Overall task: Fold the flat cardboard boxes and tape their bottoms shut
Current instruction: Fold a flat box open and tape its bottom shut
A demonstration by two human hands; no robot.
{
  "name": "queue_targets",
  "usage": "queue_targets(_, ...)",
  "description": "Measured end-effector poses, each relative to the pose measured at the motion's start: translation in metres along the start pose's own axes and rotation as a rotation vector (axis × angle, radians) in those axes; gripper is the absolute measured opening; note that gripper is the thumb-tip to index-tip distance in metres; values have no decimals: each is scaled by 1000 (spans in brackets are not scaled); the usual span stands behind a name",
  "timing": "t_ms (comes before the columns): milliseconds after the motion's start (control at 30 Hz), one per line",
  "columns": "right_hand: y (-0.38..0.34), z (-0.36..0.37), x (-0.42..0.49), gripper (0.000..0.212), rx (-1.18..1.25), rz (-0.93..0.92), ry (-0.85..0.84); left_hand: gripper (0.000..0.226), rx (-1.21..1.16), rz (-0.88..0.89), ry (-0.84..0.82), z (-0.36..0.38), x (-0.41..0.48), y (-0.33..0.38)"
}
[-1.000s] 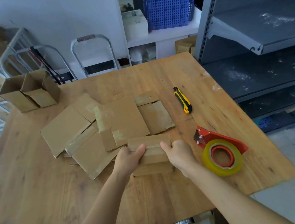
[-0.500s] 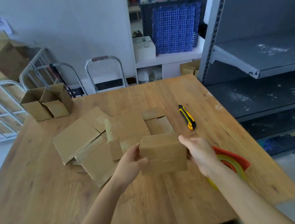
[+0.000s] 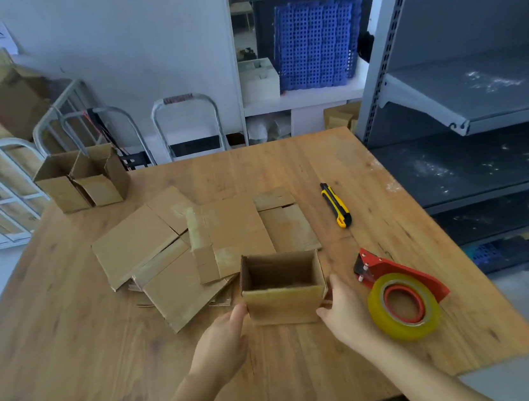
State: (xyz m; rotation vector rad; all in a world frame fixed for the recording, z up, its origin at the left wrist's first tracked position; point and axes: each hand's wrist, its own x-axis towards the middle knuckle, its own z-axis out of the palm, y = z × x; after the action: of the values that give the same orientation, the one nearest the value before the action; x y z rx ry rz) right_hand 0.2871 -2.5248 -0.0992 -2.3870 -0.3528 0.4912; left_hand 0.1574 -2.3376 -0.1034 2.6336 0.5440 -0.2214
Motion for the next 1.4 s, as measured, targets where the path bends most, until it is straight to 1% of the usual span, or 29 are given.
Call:
queue_targets(33,2,0,0,36,6,-16,-24,47,10,10,19,3,-1,-2)
queue_targets(67,4,-2,0,41,10,-31,-36,46,27,12,34,5,-2,-3)
queue_targets(100,6,-6,1,51,1,-63,-31,46,63,18,56,6,-1,-5)
queue_targets(133,7,-12,1,61,-27,-119,-29,47,121,34,80,5,1,-6)
queue_targets(167,7,-20,3,67,-67,-211,-20,48,177,58,96,3,4,-8)
queue_targets(200,6,-28,7,69,-119,-309,-14,49,220,81,109,1,7,-10)
queue_targets(300,3,-49,24,60,-330,-529,-22,55,376,126,176,-3,16,-18)
queue_targets(433,3,-58,50,33,-611,-748,-84,57,421,128,204,-7,19,-14)
queue_targets(467,4,-57,56,30,-655,-812,-99,56,428,121,213,-8,19,-11)
queue_targets(533,1,-59,64,30,-702,-927,-68,56,419,105,240,-9,20,-6)
queue_targets(567,1,-59,66,30,-660,-939,-67,57,412,93,250,-11,21,-3)
queue_targets(633,-7,-67,66,22,-490,-940,-72,60,402,73,261,-17,22,3)
queue_targets(667,-8,-71,67,18,-457,-1012,-35,60,409,64,265,-22,22,8)
queue_targets(700,-7,-75,69,21,-409,-1099,-28,59,419,57,276,-28,21,12)
queue_targets(733,-7,-81,70,26,-391,-1148,-35,57,429,54,298,-35,21,15)
queue_targets(900,-28,-103,83,35,-265,-1269,21,61,498,36,393,-79,30,24)
queue_targets(967,-43,-105,91,34,-254,-1298,25,62,555,32,398,-99,35,21)
queue_targets(1033,-60,-101,98,29,-244,-1303,41,58,602,21,393,-117,40,14)
queue_targets(1167,-100,-87,106,23,-273,-1315,134,51,622,-45,371,-143,48,-6)
queue_targets(1300,-151,-56,113,21,-310,-1277,155,48,617,-54,427,-167,64,-49)
queue_targets(1400,-191,-25,129,21,-317,-1250,194,49,598,-69,401,-189,79,-81)
